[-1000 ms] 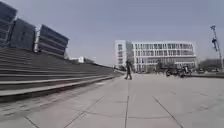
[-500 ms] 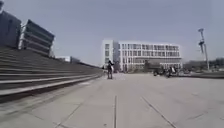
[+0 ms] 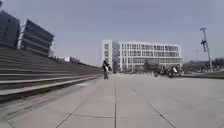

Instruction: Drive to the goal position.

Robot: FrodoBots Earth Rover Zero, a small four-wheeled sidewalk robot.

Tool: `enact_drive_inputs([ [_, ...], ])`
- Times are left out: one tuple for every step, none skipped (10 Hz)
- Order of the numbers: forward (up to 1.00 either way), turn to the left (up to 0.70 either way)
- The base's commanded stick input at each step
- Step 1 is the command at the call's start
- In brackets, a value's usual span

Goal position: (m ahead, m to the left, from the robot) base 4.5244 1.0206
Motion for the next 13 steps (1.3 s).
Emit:
enact_drive_inputs([
  [0.70, 0.00],
  [0.70, 0.00],
  [0.70, 0.00],
  [0.70, 0.00],
  [0.70, 0.00],
  [0.70, 0.00],
  [0.70, 0.00],
  [0.70, 0.00],
  [0.70, 0.00],
  [0.70, 0.00],
  [0.70, 0.00],
  [0.70, 0.00],
  [0.70, 0.00],
])
